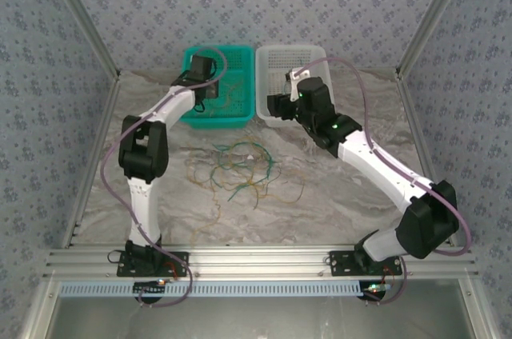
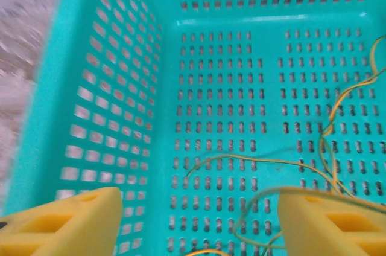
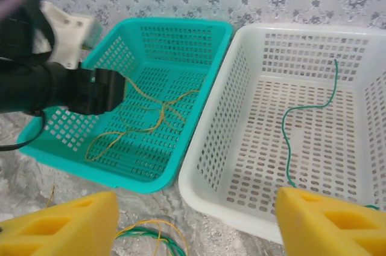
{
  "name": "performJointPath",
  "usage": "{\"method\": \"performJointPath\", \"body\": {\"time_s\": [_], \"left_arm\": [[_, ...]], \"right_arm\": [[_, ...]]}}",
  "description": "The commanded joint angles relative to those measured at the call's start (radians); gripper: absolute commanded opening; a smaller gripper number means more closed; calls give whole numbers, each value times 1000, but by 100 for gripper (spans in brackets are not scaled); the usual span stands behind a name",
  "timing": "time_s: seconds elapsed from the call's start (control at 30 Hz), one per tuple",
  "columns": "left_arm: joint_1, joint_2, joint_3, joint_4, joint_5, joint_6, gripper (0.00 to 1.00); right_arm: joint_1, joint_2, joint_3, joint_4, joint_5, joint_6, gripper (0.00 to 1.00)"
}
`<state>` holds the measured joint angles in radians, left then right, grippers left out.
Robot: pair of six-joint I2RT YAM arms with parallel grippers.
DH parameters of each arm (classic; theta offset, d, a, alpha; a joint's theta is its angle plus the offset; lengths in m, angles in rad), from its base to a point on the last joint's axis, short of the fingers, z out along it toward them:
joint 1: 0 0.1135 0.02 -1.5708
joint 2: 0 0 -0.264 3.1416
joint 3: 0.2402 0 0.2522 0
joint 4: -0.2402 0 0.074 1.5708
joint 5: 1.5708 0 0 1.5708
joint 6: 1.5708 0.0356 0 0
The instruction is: Untangle the cables
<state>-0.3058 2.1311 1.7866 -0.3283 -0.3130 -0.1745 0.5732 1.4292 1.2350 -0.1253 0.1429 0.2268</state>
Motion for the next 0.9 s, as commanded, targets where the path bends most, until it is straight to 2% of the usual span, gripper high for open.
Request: {"method": "performJointPath", "body": {"time_s": [0.0,0.17,0.27,0.4,0.5,0.57,0.6,0.7,0.87], "left_arm": [[-12,-164,-18,-8,-46,0,78],[-9,-265,-75,-67,-41,-24,79],[-26,-395,-262,22,4,-38,76],[-142,-637,-606,245,72,-21,76],[-243,-729,-762,300,145,-28,76],[-308,-753,-831,306,191,-23,76],[-341,-758,-859,294,174,-30,76],[-394,-756,-934,314,212,-49,76],[-404,-726,-1008,415,249,-85,76]], "right_arm": [[-38,-25,-34,13,12,55,75],[-78,-48,-106,17,-46,96,76],[-76,-72,-148,9,-98,74,77],[-77,-87,-227,-45,-189,102,76],[-106,-90,-339,-36,-259,179,74],[-124,-92,-409,-15,-316,219,72],[-128,-90,-437,-3,-340,220,71],[-107,-59,-458,-36,-342,199,67],[-90,63,-441,-19,-449,167,60]]}}
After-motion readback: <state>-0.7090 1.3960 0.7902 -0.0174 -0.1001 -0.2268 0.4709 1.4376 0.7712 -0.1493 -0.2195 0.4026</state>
